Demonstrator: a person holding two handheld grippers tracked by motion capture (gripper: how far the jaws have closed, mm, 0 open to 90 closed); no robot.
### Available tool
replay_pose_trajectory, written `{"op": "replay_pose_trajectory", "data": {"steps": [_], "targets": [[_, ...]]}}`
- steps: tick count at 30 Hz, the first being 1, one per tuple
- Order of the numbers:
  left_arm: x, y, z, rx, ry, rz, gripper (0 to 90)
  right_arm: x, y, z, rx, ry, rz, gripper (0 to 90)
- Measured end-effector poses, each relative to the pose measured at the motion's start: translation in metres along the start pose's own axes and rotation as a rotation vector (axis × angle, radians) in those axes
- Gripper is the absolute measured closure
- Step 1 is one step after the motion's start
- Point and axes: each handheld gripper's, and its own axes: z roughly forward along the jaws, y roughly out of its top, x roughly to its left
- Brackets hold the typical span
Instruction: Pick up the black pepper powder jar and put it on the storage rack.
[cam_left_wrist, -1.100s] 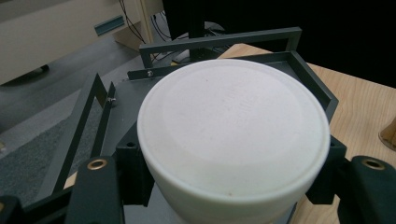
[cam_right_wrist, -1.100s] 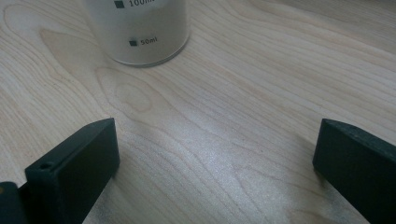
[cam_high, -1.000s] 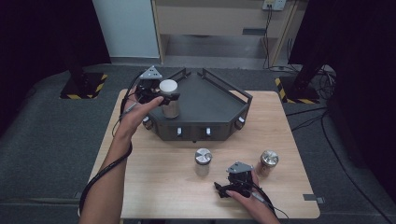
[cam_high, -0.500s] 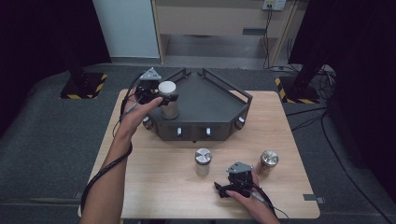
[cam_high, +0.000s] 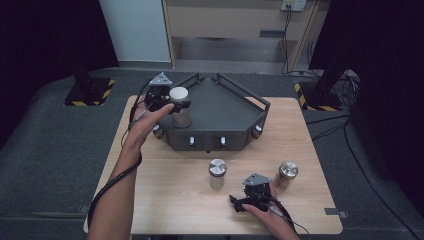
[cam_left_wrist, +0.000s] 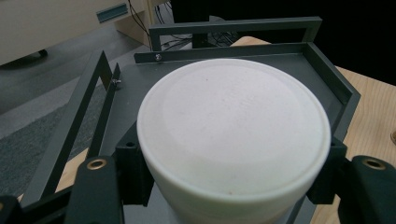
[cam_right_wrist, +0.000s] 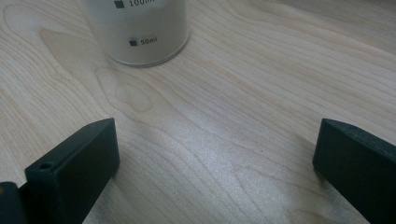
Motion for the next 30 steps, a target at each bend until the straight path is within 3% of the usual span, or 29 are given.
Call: {"op": "replay_pose_trajectory", "data": {"steps": [9,11,19,30], "targets": [[-0.001,0.002,0.001,0.014,-0.003,0.012,30.2,0.0,0.0,0.0,0.0,0.0,0.0,0.4],[-0.001,0.0,0.001,0.002,-0.005,0.009,23.6,0.0,0.0,0.0,0.0,0.0,0.0,0.5],[-0.012,0.003,-0.005,0.028,0.046,0.059,7.7,0.0,0.0,0.0,0.0,0.0,0.0,0.5],[-0.022,-0.007,-0.026,0.019,0.093,0.074,5.5,0.0,0.0,0.0,0.001,0.0,-0.002,0.5]]}}
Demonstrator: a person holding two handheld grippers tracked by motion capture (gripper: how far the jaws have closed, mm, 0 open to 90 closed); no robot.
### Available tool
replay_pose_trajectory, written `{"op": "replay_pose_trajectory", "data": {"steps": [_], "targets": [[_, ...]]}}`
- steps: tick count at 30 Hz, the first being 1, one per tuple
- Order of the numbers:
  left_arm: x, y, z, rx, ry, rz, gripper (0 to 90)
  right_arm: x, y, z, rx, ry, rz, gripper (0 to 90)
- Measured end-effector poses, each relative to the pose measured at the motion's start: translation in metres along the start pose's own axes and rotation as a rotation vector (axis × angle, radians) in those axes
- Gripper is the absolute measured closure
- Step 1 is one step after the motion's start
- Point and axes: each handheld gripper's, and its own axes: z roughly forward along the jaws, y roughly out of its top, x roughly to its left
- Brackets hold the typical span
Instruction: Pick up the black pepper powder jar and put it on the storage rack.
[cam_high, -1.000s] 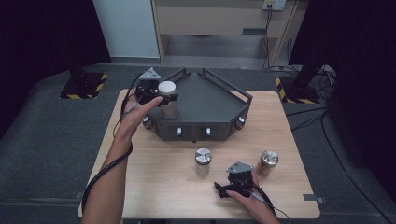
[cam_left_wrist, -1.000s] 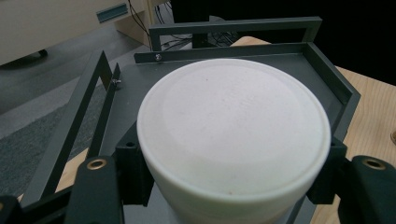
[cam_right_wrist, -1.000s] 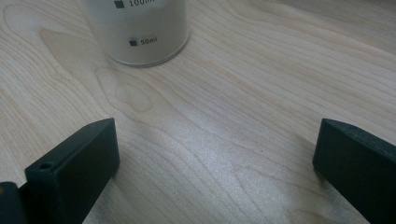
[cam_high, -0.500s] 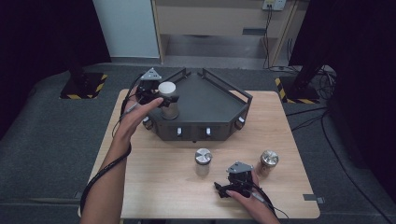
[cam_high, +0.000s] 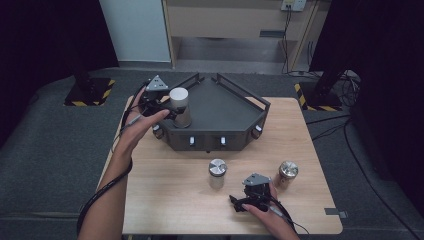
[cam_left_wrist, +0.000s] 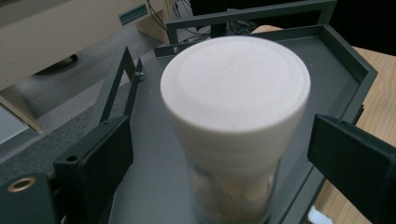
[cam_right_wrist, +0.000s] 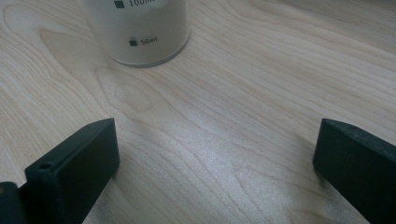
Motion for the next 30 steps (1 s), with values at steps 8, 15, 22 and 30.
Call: {"op": "replay_pose_trajectory", "data": {"steps": [8,15,22,30], "targets": [[-0.003,-0.016,-0.018,-0.006,0.026,-0.016,5.3,0.0,0.0,0.0,0.0,0.0,0.0,0.4],[-0.013,-0.028,-0.03,0.02,0.048,-0.039,5.3,0.0,0.0,0.0,0.0,0.0,0.0,0.4],[-0.028,-0.045,-0.042,0.019,0.063,-0.055,4.4,0.0,0.0,0.0,0.0,-0.001,0.0,0.4],[-0.046,-0.068,-0.052,0.031,0.076,-0.071,4.0,0.0,0.0,0.0,0.0,-0.001,-0.001,0.4]]}}
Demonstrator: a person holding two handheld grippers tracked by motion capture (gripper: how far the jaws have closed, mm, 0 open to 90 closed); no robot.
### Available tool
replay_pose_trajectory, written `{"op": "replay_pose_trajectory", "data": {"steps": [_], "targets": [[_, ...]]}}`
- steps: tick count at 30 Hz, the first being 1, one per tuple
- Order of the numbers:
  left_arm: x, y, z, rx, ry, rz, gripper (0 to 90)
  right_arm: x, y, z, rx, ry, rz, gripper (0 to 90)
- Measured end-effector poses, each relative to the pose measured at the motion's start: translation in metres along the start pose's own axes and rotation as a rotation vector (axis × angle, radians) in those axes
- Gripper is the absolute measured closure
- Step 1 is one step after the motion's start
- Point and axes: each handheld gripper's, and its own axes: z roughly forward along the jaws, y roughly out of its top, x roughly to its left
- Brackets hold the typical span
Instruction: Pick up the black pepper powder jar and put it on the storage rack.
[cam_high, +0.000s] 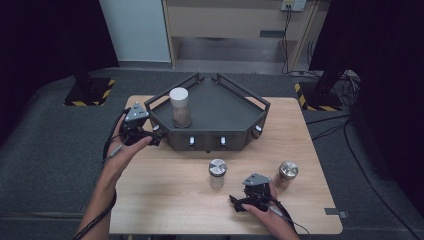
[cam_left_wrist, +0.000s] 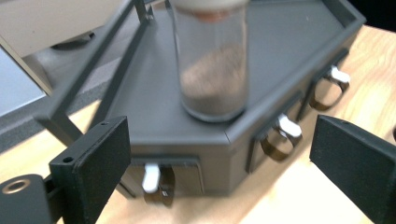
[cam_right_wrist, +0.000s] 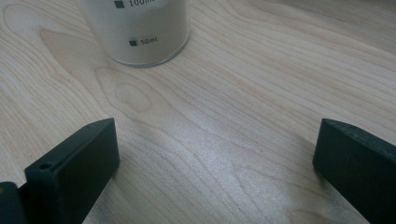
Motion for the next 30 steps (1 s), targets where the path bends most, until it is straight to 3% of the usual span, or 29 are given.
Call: {"op": "replay_pose_trajectory", "data": {"steps": [12,30], "targets": [[-0.007,-0.034,-0.006,0.033,0.007,-0.04,3.5,0.0,0.0,0.0,-0.001,-0.001,0.0,0.4],[-0.019,-0.066,0.008,0.075,-0.012,-0.071,3.1,0.0,0.0,0.0,-0.001,-0.001,0.0,0.4]]}}
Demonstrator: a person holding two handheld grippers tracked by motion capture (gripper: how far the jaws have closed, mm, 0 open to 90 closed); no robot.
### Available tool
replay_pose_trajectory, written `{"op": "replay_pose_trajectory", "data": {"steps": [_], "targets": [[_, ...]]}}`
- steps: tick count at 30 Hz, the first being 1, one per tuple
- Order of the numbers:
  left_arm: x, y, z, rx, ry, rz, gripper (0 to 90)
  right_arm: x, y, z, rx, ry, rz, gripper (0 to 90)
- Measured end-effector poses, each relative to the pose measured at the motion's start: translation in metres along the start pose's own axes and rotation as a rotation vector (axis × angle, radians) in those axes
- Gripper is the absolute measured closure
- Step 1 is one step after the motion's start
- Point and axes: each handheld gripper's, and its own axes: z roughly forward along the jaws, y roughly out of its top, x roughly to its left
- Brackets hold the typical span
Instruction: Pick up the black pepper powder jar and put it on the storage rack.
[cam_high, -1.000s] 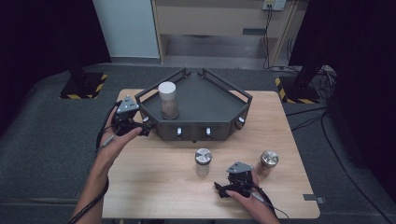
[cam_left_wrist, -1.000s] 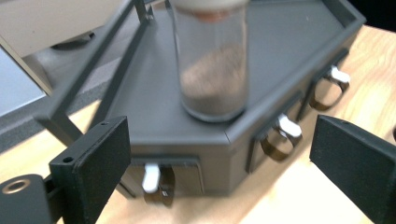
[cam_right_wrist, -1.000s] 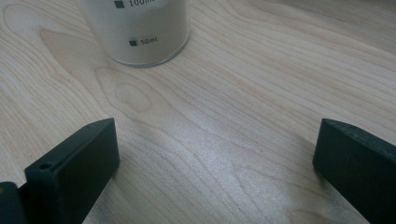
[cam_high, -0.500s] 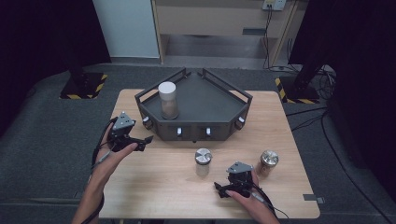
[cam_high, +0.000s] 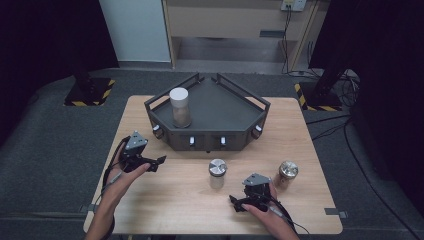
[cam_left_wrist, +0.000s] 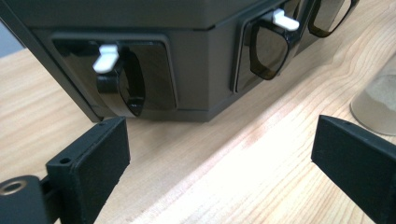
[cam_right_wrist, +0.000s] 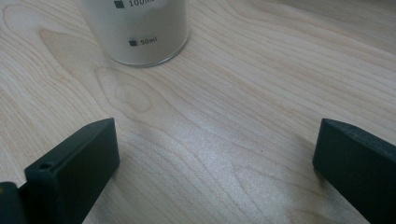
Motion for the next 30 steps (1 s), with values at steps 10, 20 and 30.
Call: {"op": "replay_pose_trajectory", "data": {"steps": [10,20,30], "targets": [[-0.006,-0.016,0.001,0.028,0.001,-0.01,3.0,0.0,0.0,0.0,0.0,0.0,0.0,0.4],[-0.012,-0.029,0.002,0.036,-0.004,-0.02,3.0,0.0,0.0,0.0,0.0,0.0,0.0,0.4],[-0.02,-0.039,-0.002,0.043,-0.011,-0.027,3.0,0.0,0.0,0.0,0.0,0.0,0.0,0.4]]}}
